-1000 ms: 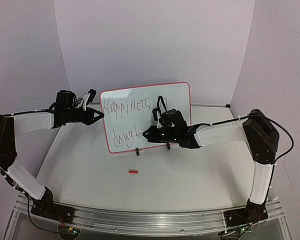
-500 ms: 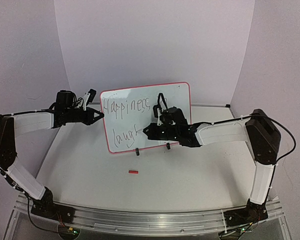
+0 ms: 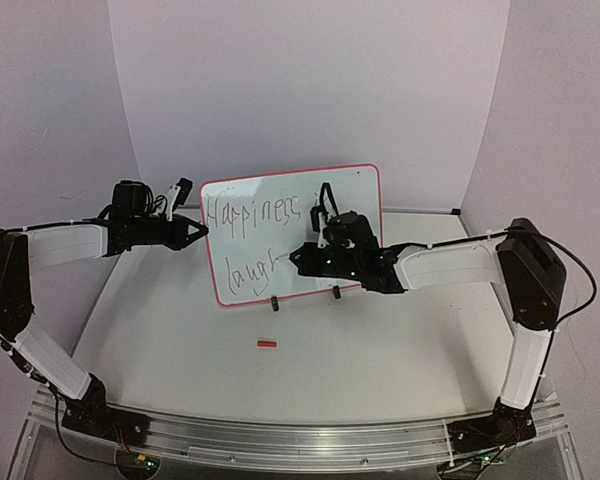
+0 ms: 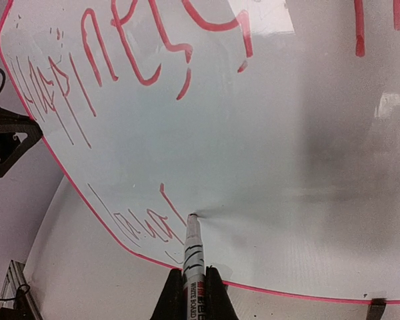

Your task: Write a sentence on the whiteboard

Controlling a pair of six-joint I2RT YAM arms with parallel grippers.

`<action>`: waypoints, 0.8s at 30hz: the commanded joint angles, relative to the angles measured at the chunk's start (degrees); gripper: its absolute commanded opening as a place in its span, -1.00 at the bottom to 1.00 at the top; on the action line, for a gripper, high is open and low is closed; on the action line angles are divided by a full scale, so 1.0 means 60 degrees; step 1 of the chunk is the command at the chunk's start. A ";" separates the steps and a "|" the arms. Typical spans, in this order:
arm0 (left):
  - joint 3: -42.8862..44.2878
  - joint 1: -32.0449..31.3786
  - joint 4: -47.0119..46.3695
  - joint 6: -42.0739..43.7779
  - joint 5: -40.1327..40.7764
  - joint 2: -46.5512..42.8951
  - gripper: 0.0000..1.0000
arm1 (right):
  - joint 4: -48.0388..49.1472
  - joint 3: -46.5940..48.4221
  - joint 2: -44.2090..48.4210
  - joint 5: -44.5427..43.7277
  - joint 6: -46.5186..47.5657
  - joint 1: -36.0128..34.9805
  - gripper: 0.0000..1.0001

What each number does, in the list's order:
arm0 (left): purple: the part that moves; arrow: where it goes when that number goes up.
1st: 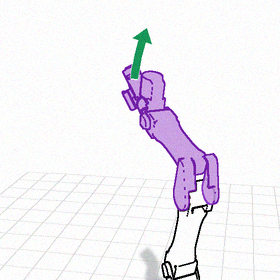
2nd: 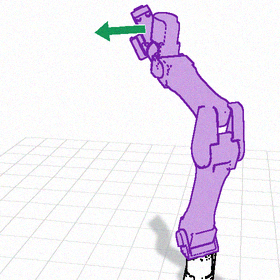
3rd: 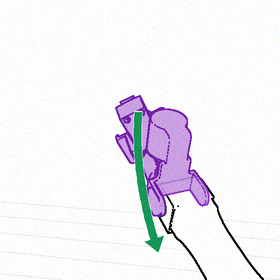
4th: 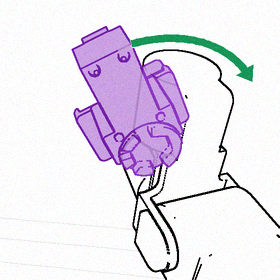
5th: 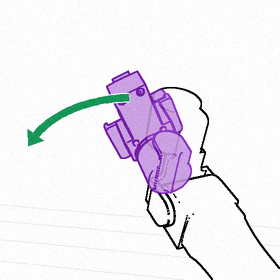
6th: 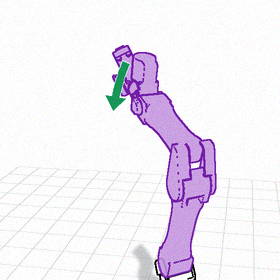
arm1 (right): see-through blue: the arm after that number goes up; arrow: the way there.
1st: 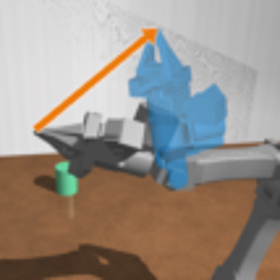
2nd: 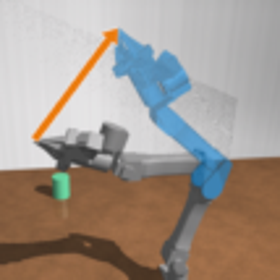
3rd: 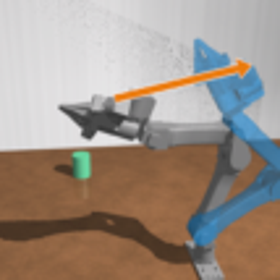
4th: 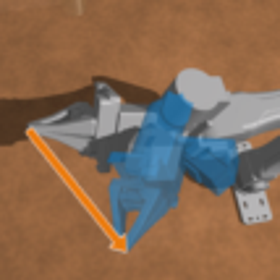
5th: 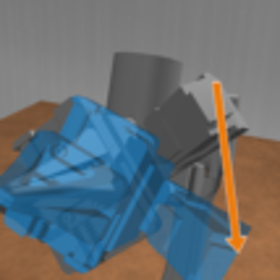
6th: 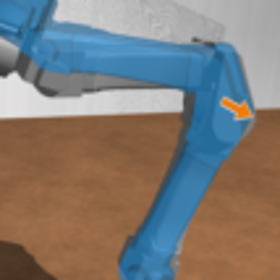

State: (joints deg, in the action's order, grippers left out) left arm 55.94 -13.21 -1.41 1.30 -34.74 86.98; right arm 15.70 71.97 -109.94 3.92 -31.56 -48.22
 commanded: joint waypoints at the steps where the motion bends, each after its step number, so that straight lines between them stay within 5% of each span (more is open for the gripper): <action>1: 0.0265 -0.0008 0.0089 0.0492 0.0331 -0.0068 -1.00 | 0.0240 -0.0383 0.0420 -0.0287 -0.0166 0.0096 -1.00; 24: 0.0270 0.0000 0.0104 0.0495 0.0339 -0.0097 -1.00 | 0.0255 -0.0681 0.1397 -0.0082 -0.0103 0.0103 -1.00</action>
State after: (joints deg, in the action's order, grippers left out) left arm 55.94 -13.22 -1.43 1.32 -34.74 86.98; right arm 15.50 67.75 -105.39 4.12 -33.00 -47.90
